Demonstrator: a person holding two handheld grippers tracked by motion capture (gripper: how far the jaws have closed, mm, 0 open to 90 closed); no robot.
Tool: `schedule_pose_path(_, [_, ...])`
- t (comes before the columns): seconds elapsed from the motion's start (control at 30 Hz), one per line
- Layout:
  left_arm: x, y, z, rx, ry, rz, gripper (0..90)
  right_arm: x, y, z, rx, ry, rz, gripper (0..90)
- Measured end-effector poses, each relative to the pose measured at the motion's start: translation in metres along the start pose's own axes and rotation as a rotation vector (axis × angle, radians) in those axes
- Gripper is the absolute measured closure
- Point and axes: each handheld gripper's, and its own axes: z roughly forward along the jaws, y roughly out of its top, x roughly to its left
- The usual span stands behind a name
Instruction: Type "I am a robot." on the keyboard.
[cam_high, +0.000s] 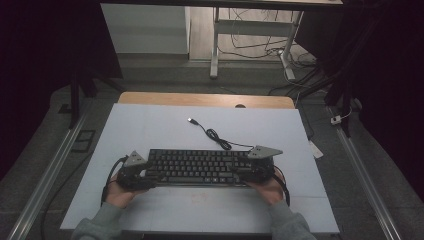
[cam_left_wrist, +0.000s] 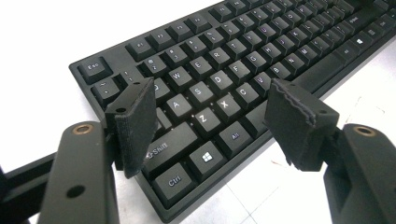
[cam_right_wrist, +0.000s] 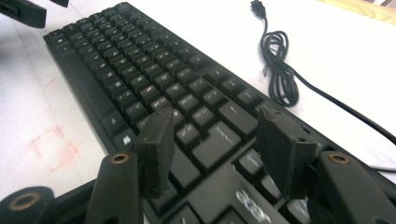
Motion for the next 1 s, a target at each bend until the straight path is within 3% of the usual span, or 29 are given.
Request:
schedule_pose_path(0.5, [0.0, -0.012, -0.011, -0.008, 0.01, 0.001, 33.6, -0.029, -0.043, -0.063, -0.036, -0.116, 0.051, 45.6])
schedule_pose_path(0.63, [-0.001, -0.015, -0.014, -0.015, 0.014, 0.008, 33.5, -0.033, -0.055, -0.078, -0.023, -0.15, 0.043, 45.1])
schedule_pose_path(0.83, [0.0, -0.021, -0.015, -0.017, 0.022, 0.011, 33.5, -0.038, -0.07, -0.088, -0.026, -0.147, 0.057, 44.4])
schedule_pose_path(1.0, [-0.001, -0.024, -0.015, -0.012, 0.021, 0.018, 33.4, -0.039, -0.072, -0.089, -0.025, -0.151, 0.047, 43.8])
